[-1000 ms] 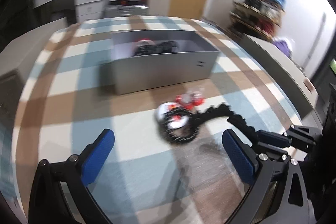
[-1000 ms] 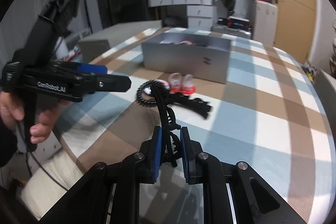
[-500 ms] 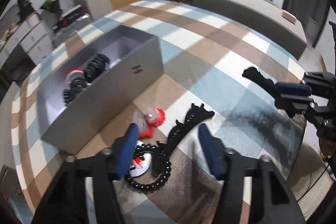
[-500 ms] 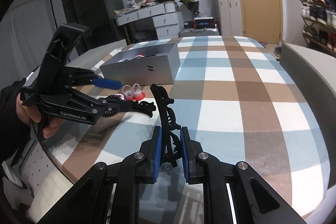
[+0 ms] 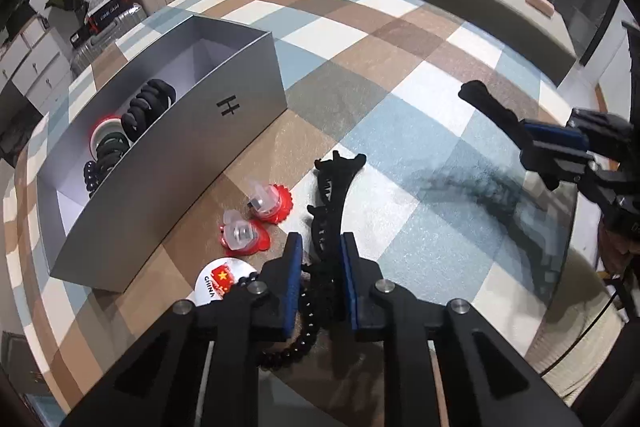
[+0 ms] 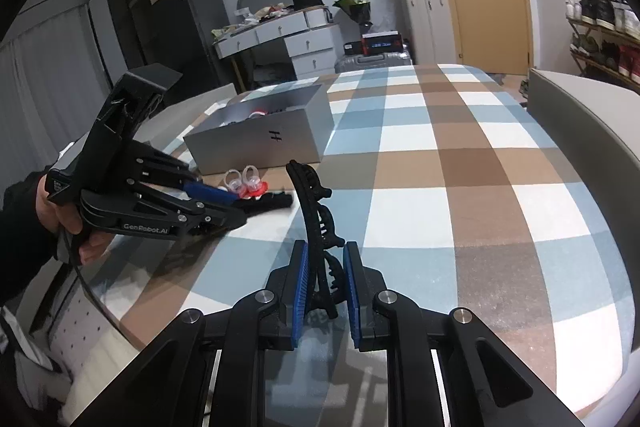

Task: Organize jewelry
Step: 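Lift the clip strip with the right gripper while the left gripper grasps a black claw clip, then carry both clips over the grey box and open both grippers, then withdraw both open grippers from the grey box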

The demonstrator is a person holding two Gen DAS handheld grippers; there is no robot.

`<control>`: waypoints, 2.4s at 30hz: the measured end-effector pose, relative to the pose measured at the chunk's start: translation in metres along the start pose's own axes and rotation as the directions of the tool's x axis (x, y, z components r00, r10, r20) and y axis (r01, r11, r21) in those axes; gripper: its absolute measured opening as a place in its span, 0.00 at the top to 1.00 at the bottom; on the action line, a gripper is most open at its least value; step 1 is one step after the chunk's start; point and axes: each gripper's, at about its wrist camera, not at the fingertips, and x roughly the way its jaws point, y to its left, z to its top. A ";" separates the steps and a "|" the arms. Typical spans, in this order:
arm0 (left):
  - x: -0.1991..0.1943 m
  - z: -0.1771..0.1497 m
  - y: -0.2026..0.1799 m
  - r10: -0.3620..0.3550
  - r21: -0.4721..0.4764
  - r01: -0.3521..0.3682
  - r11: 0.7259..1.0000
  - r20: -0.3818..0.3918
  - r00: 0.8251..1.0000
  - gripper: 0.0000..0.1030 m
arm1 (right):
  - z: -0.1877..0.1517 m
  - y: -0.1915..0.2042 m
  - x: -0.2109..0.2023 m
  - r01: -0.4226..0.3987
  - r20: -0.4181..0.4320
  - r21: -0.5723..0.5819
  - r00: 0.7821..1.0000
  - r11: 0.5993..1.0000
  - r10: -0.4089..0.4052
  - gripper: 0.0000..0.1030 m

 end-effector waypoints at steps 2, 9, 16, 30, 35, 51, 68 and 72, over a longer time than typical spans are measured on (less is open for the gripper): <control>-0.003 0.000 0.002 -0.007 -0.022 0.007 1.000 0.015 1.000 0.87 | 0.002 0.001 -0.001 -0.005 0.004 -0.005 1.000 1.000 0.005 0.84; -0.043 0.001 0.007 -0.057 -0.087 0.072 0.994 0.159 0.986 0.87 | 0.022 0.012 0.002 -0.030 0.016 -0.026 0.999 0.999 0.031 0.84; -0.081 -0.002 0.040 -0.013 -0.198 0.073 0.977 0.290 0.957 0.87 | 0.062 0.025 0.019 -0.121 0.041 -0.041 0.992 0.992 0.123 0.84; -0.055 0.009 0.114 0.174 -0.419 -0.020 0.908 0.333 0.927 0.87 | 0.157 0.050 0.102 -0.170 0.041 -0.078 0.984 0.982 0.173 0.84; -0.051 0.009 0.107 0.135 -0.374 -0.003 0.928 0.326 0.936 0.87 | 0.158 0.049 0.132 -0.156 -0.016 -0.079 0.988 0.985 0.155 0.84; -0.047 0.015 0.110 0.087 -0.369 0.034 0.929 0.305 0.948 0.86 | 0.148 0.044 0.152 -0.054 -0.089 -0.110 0.995 0.992 0.044 0.82; -0.080 -0.018 0.089 0.162 -0.430 0.002 0.903 0.345 0.924 0.54 | 0.120 0.040 0.087 -0.137 -0.005 -0.019 0.991 0.990 0.137 0.52; -0.081 -0.037 0.078 0.171 -0.457 0.004 0.889 0.340 0.925 0.50 | 0.099 0.048 0.085 -0.147 -0.028 -0.022 0.989 0.989 0.147 0.45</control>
